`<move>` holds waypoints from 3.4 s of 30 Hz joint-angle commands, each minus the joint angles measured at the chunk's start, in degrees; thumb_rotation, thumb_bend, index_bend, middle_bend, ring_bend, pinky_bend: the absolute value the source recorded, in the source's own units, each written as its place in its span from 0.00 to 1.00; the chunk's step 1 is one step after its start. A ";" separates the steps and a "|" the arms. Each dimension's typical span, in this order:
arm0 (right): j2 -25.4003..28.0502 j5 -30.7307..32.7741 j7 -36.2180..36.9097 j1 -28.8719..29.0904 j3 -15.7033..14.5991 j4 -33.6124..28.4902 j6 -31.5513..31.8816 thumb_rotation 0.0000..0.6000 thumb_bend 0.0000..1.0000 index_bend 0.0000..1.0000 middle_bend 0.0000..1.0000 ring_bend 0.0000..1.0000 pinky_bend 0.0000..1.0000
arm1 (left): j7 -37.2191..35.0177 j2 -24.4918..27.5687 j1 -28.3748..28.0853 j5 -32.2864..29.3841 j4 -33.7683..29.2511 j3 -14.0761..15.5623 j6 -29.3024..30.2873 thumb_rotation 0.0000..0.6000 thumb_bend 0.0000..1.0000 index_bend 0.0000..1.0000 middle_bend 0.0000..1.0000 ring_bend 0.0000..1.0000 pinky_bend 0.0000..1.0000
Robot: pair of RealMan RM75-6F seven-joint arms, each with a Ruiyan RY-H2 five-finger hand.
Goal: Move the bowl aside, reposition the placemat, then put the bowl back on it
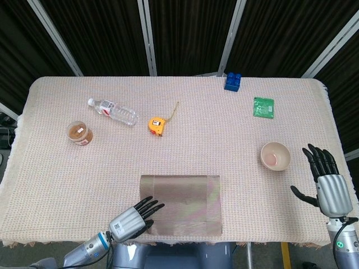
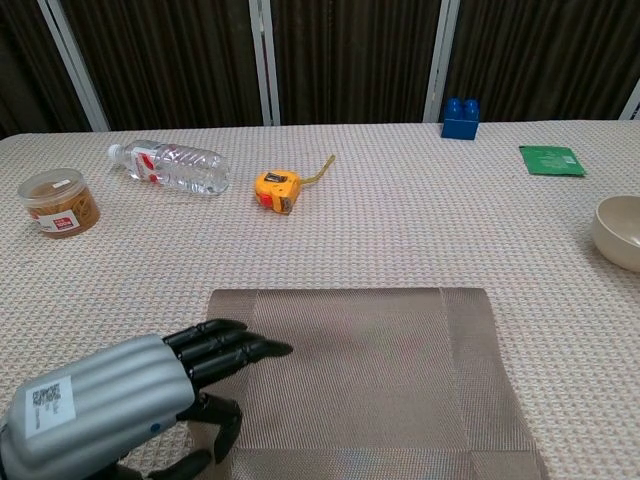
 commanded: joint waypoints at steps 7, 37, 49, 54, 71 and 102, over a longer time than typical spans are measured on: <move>-0.50 1.60 -0.89 -0.02 0.85 0.41 -0.30 1.00 0.08 0.00 0.00 0.00 0.00 | -9.69 2.64 -6.53 -13.92 -9.50 -16.50 -3.36 1.00 0.57 0.69 0.00 0.00 0.00; -0.94 6.57 0.29 0.60 2.38 2.94 -4.60 1.00 0.08 0.00 0.00 0.00 0.00 | -13.96 1.30 -17.09 -35.25 16.67 -28.87 -14.79 1.00 0.45 0.03 0.00 0.00 0.00; -0.90 -1.68 -2.16 1.99 -2.18 1.71 -5.85 1.00 0.08 0.00 0.00 0.00 0.00 | -2.30 14.36 -6.65 -34.34 -0.45 -25.34 -0.48 1.00 0.37 0.00 0.00 0.00 0.00; -0.07 -9.52 -3.92 5.02 -6.35 1.09 -9.82 1.00 0.08 0.00 0.00 0.00 0.00 | 5.90 23.79 0.21 -36.09 -14.66 -23.53 6.43 1.00 0.37 0.00 0.00 0.00 0.00; -4.29 -16.85 -7.13 19.95 -9.37 -4.24 -31.41 1.00 0.09 0.04 0.00 0.00 0.00 | 10.87 33.70 12.48 -34.71 -31.62 -16.71 18.15 1.00 0.37 0.00 0.00 0.00 0.00; -17.14 -15.99 -12.39 21.86 -13.27 5.33 -33.12 1.00 0.09 0.05 0.00 0.00 0.00 | 6.97 34.16 12.21 -34.47 -29.97 -16.99 14.46 1.00 0.37 0.00 0.00 0.00 0.00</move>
